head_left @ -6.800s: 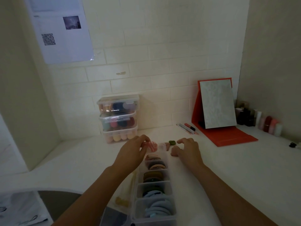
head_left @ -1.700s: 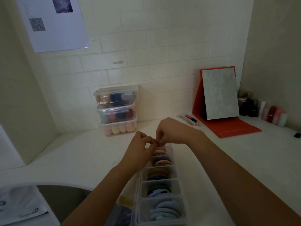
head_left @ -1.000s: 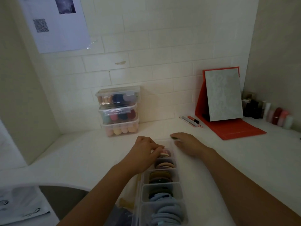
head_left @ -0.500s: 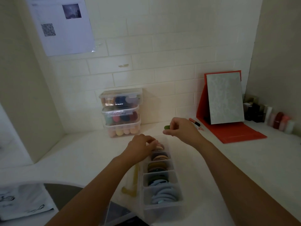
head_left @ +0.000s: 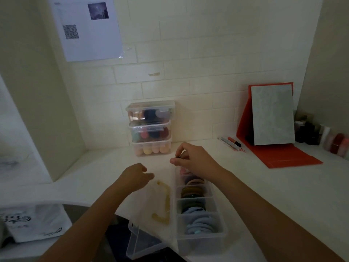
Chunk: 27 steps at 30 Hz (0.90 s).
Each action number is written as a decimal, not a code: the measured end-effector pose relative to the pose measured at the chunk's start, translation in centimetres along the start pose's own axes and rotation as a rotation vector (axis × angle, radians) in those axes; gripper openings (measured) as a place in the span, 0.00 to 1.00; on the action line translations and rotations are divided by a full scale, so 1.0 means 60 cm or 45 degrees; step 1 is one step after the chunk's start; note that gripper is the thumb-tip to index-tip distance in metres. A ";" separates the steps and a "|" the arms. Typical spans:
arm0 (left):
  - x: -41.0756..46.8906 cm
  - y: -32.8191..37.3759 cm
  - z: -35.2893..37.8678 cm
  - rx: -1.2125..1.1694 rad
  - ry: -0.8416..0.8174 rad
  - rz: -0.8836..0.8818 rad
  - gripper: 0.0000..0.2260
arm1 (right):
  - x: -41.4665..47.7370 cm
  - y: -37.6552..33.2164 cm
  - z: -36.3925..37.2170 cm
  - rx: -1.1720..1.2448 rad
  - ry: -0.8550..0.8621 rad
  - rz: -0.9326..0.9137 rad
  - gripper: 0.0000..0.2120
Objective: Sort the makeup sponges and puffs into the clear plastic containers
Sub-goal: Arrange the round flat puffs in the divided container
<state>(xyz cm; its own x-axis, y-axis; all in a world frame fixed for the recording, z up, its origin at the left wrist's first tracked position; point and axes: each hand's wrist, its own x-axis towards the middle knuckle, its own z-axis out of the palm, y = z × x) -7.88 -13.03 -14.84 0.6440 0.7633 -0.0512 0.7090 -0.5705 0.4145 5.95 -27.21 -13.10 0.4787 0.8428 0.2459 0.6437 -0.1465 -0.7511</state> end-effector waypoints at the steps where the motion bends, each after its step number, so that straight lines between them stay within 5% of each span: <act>1: -0.004 -0.007 -0.002 0.004 -0.087 -0.061 0.21 | 0.001 0.002 -0.002 -0.003 0.022 0.002 0.08; 11: -0.035 -0.027 -0.016 -0.473 -0.439 -0.154 0.16 | 0.007 0.027 0.004 -0.077 0.056 -0.045 0.10; 27: -0.051 0.005 -0.058 -0.779 -0.213 0.026 0.13 | 0.024 0.040 -0.003 -0.179 0.203 0.177 0.07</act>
<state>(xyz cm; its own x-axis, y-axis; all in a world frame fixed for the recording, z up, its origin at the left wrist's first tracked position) -10.66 -14.48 -11.38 0.7273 0.6678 -0.1585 0.4352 -0.2702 0.8588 8.28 -26.45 -14.48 0.6493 0.7190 0.2478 0.6366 -0.3355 -0.6944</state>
